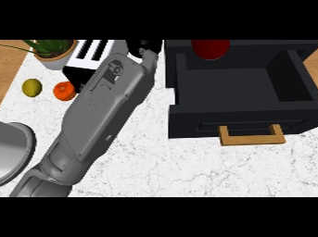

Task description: Pick up the can, place it into the drawer and close the drawer

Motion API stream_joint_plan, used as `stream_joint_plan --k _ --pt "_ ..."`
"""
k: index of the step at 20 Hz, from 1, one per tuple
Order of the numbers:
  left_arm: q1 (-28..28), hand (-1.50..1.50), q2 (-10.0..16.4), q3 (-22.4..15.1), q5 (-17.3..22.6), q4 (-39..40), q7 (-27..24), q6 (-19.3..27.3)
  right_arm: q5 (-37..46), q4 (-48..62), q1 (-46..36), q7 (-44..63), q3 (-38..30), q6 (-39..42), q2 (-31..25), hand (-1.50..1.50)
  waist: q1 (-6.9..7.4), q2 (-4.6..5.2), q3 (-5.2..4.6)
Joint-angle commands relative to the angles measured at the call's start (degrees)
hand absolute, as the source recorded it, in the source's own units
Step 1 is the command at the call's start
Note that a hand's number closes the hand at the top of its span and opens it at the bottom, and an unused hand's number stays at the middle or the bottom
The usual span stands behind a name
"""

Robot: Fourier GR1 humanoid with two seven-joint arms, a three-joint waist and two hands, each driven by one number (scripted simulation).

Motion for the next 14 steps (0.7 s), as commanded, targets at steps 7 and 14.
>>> stream_joint_plan --k 7,14 --pt "-10.56 1.50 -0.01 -8.30 12.25 11.29 -5.29 6.38 0.30 2.84 -3.27 0.66 -0.13 0.04 -2.05 -1.50 -1.49 0.29 0.04" --pt "-11.96 1.50 -0.01 -10.24 17.75 19.58 -10.23 4.05 -1.15 -1.29 -1.47 2.85 0.60 -0.29 -0.20 -1.50 -1.81 0.44 0.03"
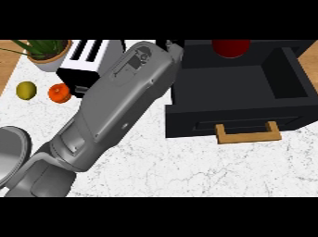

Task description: Pick up the can, place it into the drawer and close the drawer

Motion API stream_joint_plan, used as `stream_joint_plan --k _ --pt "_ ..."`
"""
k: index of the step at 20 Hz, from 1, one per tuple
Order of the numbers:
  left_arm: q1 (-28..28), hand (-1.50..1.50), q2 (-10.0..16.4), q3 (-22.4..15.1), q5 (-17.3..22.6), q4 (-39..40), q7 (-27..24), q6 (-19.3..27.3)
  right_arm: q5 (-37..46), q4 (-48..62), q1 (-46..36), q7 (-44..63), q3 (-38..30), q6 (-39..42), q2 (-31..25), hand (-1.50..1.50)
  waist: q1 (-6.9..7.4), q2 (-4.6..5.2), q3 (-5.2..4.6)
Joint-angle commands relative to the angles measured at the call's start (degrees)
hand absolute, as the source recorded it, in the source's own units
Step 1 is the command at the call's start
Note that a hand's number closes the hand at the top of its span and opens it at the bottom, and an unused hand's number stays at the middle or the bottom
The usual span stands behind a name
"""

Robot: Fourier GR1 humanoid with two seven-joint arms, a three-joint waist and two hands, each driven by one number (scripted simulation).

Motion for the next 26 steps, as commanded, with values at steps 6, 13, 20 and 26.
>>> stream_joint_plan --k 6,13,20,26 --pt "-2.05 1.50 0.00 -6.75 8.59 7.31 -4.92 2.20 0.51 3.93 -1.01 -2.73 -0.30 3.10 0.21 -1.50 -1.45 0.34 0.07" --pt "-1.79 1.50 0.00 -14.12 12.54 8.19 -5.13 4.72 0.80 -0.51 -1.15 0.80 0.53 0.79 -0.14 -1.50 -1.72 0.28 0.03" --pt "-2.34 -1.50 0.00 -16.77 15.85 10.68 -5.21 7.19 -0.35 -0.24 -1.96 1.66 0.98 0.49 -0.44 -1.50 -2.05 0.37 0.06" --pt "-3.80 -1.50 0.00 -16.51 17.96 13.98 -7.56 7.71 0.37 -1.47 -3.28 2.42 1.01 -1.17 -0.44 -1.50 -2.43 0.63 0.04"
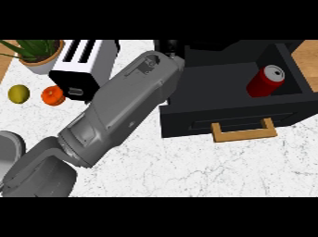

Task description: Pick up the can, place it into the drawer and close the drawer

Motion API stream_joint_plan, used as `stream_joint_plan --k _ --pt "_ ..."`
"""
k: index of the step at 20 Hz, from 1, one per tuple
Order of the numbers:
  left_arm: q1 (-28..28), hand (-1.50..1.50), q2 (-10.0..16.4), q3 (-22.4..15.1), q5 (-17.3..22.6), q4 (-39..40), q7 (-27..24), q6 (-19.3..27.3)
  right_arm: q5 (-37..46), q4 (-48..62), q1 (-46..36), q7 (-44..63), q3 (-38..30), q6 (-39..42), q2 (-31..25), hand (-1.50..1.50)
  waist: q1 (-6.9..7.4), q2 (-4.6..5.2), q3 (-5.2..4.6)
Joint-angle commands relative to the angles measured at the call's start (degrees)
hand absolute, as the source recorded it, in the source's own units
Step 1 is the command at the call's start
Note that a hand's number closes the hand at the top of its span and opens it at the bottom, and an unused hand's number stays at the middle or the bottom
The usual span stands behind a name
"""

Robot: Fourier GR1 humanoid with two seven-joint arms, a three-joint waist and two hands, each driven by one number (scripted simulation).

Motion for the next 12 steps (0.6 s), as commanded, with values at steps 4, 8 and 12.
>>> stream_joint_plan --k 4,8,12 --pt "0.02 -1.50 -0.01 -0.43 2.73 2.97 -3.64 -1.13 0.73 0.49 -0.96 0.17 0.49 0.24 -0.34 -1.50 0.00 0.24 0.00" --pt "-0.20 -1.50 -0.01 -1.88 4.90 0.18 -4.22 2.21 1.38 -0.88 -0.05 -2.03 -0.79 0.85 -0.07 -1.50 0.15 -0.16 0.00" --pt "1.36 -1.50 -0.01 -1.84 5.93 -1.07 -6.26 -0.05 11.23 -4.38 -2.34 -8.61 -2.01 4.56 -3.61 -1.50 0.42 0.02 -0.01"
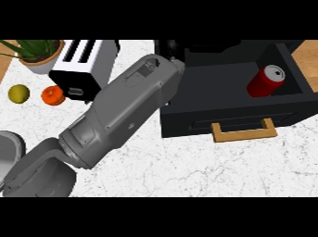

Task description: Pick up the can, place it into the drawer and close the drawer

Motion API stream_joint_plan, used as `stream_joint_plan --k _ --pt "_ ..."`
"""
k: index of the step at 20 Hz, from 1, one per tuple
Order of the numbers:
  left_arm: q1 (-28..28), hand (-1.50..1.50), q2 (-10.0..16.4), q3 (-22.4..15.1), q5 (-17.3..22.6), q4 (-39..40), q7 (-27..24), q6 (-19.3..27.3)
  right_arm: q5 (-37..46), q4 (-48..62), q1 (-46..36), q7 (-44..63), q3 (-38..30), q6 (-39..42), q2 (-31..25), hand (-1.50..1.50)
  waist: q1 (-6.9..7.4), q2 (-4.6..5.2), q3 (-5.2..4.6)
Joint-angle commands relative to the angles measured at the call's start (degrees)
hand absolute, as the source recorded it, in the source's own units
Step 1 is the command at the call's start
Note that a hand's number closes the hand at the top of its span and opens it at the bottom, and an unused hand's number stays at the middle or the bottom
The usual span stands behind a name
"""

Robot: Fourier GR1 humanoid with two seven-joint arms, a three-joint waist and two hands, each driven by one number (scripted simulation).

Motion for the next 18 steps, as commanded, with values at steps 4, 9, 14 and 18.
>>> stream_joint_plan --k 4,9,14,18 --pt "0.36 -1.50 0.00 1.10 2.46 -0.56 -5.67 -1.26 8.73 -5.40 -2.98 -4.90 2.28 3.34 -2.30 -1.50 0.69 0.08 -0.06" --pt "-3.53 -1.50 0.00 0.67 3.13 -0.17 -4.53 0.80 20.23 -5.65 -7.12 -8.62 6.34 4.26 -3.69 -1.50 1.77 0.05 -0.03" --pt "-4.84 -1.50 0.00 0.38 4.05 -0.90 -3.29 2.13 35.56 -2.26 -11.00 -12.79 14.13 2.35 -0.72 -1.50 3.55 -0.19 0.00" --pt "-1.03 -1.50 0.00 0.61 4.25 -1.98 -5.70 -0.73 48.47 -2.69 -15.61 -9.09 23.60 -0.41 -0.93 -1.50 5.01 -0.31 -0.14"
